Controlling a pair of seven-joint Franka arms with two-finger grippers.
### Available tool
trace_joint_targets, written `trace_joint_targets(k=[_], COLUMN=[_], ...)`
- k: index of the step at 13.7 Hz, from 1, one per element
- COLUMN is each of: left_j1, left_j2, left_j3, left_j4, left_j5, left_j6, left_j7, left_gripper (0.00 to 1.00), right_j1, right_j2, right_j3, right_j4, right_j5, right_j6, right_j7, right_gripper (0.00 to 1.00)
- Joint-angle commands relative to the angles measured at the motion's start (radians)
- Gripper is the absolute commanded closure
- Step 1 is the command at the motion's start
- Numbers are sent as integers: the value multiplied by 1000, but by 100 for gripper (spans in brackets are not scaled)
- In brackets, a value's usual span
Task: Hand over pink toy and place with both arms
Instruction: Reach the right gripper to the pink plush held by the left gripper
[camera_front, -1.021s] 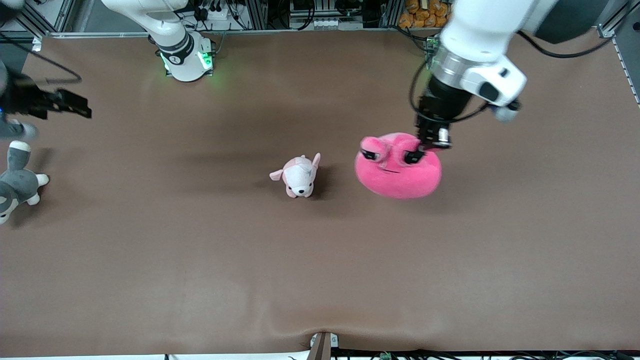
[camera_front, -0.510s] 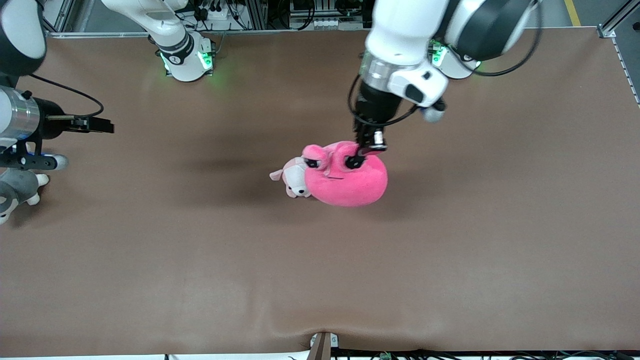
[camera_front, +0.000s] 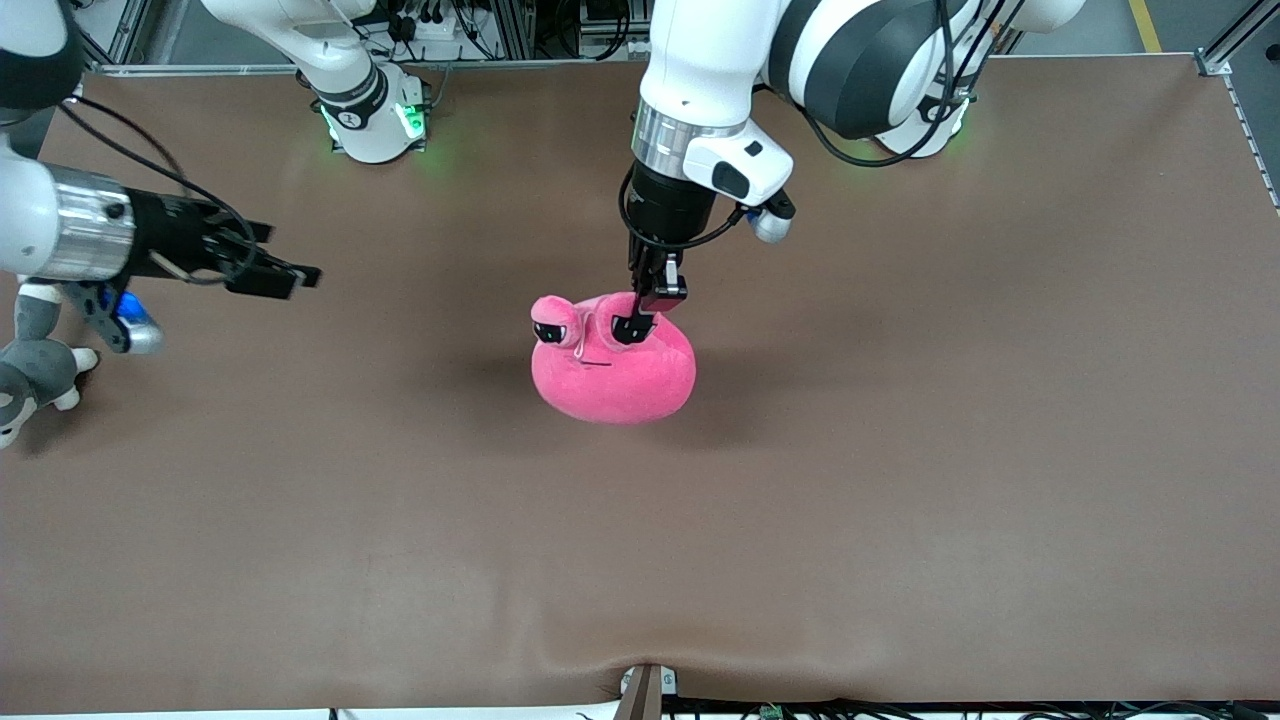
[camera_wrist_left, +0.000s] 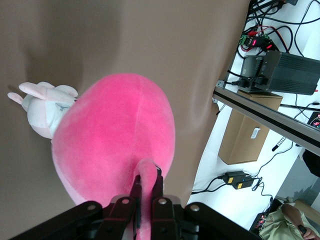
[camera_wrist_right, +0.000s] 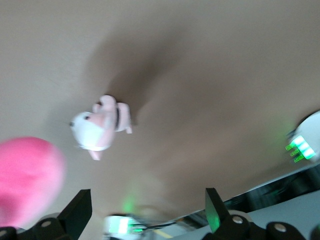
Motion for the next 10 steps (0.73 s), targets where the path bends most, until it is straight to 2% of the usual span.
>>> trace_joint_targets(k=[1,4,6,10], left_j1=[-14,-24,-29,-35], left_j2=[38,40,40,38], left_j3=[19,20,31,39], left_j4=[41,41,40,40], left_j5=[27,27,27,27], left_j6=[23,28,28,28], left_j7=[-34,-45,-48,-50], left_gripper=[100,100,100,100], right_j1=[84,144,179,254], right_j2=[24,44,66,109], right_j3=[-4,-4,-4,-4], right_j4=[10,10,10,12], right_j5=[34,43,83,96], right_j6=[98,253,371,499], right_j7=[243,450,570,709], right_gripper=[0,0,0,0])
